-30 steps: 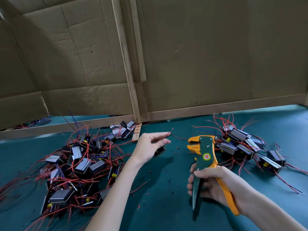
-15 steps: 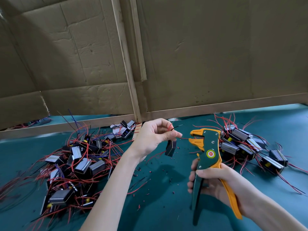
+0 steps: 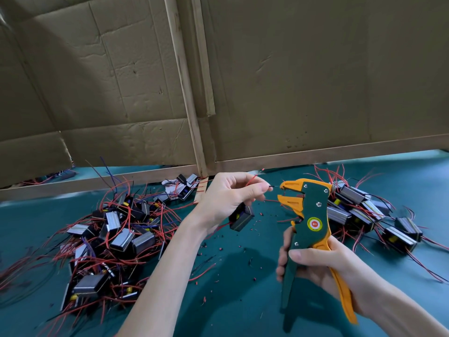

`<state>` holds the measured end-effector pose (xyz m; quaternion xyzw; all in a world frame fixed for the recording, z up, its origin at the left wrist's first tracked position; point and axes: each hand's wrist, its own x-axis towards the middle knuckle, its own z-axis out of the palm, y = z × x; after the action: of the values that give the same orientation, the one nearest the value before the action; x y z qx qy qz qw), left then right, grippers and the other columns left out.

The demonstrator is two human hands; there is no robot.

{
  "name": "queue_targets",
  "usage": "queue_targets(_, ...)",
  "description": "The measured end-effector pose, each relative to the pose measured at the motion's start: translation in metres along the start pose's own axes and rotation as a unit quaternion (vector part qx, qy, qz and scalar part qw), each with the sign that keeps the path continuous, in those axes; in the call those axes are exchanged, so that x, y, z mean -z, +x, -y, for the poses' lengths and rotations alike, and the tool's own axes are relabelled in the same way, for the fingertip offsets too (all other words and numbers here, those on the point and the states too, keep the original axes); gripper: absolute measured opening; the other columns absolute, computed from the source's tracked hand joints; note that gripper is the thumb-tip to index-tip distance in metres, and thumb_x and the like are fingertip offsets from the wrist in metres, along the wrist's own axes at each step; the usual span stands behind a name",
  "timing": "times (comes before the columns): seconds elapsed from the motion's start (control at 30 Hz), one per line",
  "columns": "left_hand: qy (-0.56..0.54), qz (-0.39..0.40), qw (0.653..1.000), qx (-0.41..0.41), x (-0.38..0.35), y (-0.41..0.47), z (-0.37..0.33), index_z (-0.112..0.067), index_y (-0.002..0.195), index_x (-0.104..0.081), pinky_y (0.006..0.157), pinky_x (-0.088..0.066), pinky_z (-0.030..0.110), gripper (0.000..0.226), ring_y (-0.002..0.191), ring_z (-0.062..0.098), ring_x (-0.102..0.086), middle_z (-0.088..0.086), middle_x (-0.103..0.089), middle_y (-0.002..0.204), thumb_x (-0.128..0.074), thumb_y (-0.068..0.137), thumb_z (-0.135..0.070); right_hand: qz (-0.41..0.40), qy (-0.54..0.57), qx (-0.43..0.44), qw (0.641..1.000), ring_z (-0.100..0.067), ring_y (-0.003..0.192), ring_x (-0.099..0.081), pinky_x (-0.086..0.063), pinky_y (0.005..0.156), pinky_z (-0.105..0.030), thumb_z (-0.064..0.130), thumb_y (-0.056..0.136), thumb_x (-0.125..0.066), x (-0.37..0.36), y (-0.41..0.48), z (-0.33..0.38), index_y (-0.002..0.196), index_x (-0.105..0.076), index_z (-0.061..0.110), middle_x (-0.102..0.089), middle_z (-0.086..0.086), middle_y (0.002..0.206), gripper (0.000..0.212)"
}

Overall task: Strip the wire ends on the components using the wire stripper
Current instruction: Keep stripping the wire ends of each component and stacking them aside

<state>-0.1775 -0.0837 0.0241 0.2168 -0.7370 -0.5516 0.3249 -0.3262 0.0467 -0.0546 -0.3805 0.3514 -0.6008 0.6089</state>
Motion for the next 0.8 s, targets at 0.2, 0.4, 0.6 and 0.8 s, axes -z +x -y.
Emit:
queue_targets(0.2,0.022,0.042,0.999,0.009,0.0,-0.003,-0.006,-0.02,0.076,-0.072,0.056,-0.042,0.013,0.015,0.06,0.005,-0.049,-0.012,-0.059,0.058,-0.066,0.088,-0.013,0.013,-0.014,0.012,1.0,-0.042,0.074,-0.064,-0.055,0.071,-0.048,0.014,0.053,-0.095,0.002,-0.004,0.001,0.086,-0.067,0.003,-0.062,-0.029,0.08,0.044)
queue_targets(0.4,0.029,0.075,0.997,0.02,-0.001,-0.004,-0.004,-0.021,0.074,-0.071,0.054,-0.04,0.012,0.018,0.054,0.002,-0.048,-0.013,-0.057,0.058,-0.065,0.09,-0.015,0.025,-0.021,0.003,0.999,-0.042,0.081,-0.066,-0.056,0.072,-0.048,0.014,0.056,-0.094,-0.004,-0.01,0.005,0.087,-0.067,0.005,-0.064,-0.031,0.085,0.042)
queue_targets(0.6,0.017,0.102,0.994,0.019,0.004,-0.003,-0.001,-0.024,0.076,-0.074,0.056,-0.039,0.009,0.013,0.058,0.003,-0.047,-0.013,-0.058,0.062,-0.066,0.086,-0.021,0.009,-0.046,-0.017,0.999,-0.042,0.07,-0.062,-0.054,0.07,-0.049,0.019,0.054,-0.096,-0.008,-0.013,0.009,0.083,-0.066,0.005,-0.06,-0.03,0.075,0.044)
queue_targets(0.8,0.027,0.117,0.993,0.022,0.01,-0.002,-0.001,-0.022,0.077,-0.076,0.053,-0.034,0.014,0.011,0.061,0.012,-0.041,0.001,-0.052,0.064,-0.067,0.083,-0.024,-0.038,-0.106,-0.022,0.993,-0.033,0.049,-0.055,-0.051,0.051,-0.039,0.033,0.048,-0.095,-0.018,-0.018,0.007,0.065,-0.06,0.006,-0.053,-0.025,0.059,0.047)
